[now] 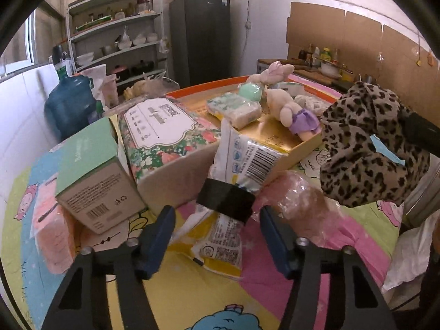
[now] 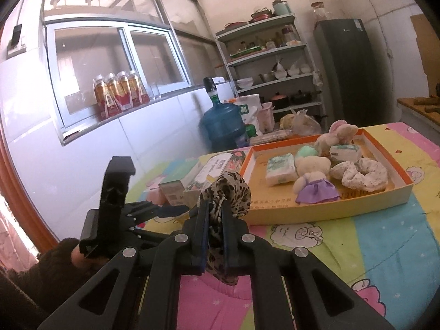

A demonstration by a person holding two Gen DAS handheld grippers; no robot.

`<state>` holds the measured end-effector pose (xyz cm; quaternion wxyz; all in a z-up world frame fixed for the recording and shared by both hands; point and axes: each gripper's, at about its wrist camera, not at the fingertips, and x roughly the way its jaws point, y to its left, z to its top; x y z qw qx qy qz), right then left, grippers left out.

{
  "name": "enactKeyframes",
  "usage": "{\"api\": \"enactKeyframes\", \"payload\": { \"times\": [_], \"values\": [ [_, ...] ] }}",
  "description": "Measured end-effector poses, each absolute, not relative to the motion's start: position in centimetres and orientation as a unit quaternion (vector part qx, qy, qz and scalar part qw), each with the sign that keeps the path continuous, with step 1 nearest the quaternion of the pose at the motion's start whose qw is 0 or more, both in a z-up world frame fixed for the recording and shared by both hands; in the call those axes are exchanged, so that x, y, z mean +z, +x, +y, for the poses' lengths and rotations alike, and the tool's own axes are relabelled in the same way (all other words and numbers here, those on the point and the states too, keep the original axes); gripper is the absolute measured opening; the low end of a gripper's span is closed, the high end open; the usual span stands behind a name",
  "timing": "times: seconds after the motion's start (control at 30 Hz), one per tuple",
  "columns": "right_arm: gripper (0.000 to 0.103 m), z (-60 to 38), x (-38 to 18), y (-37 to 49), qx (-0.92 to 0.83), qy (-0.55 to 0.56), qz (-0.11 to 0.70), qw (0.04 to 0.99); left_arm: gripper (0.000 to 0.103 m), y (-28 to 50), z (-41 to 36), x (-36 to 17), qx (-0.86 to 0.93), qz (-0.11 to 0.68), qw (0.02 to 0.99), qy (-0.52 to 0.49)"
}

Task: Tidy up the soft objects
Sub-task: 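Grasp the leopard-print scrunchie with the right tool while the left tool grasps the yellow snack bag, then carry the scrunchie and snack bag into the box and release both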

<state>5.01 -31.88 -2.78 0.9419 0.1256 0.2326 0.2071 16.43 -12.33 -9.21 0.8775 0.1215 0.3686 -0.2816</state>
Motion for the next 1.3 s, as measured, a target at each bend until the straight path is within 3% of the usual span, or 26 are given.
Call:
{"api": "enactKeyframes", "payload": {
  "times": [0.23,0.53,1.3],
  "values": [
    [0.008,-32.1,-2.9,5.4,0.209,0.130,0.234,0.941,0.045,16.1,-11.8,-9.0,-0.272,0.365,0.884,0.107],
    [0.008,-31.4,-2.4,5.0,0.212,0.124,0.225,0.943,0.038,12.4,-10.1,-7.7,-0.225,0.330,0.913,0.081],
    [0.008,-33.0,1.0,3.1,0.164,0.093,0.184,0.965,0.037,8.3,-11.4,-1.9,-0.189,0.252,0.949,0.009]
  ]
}}
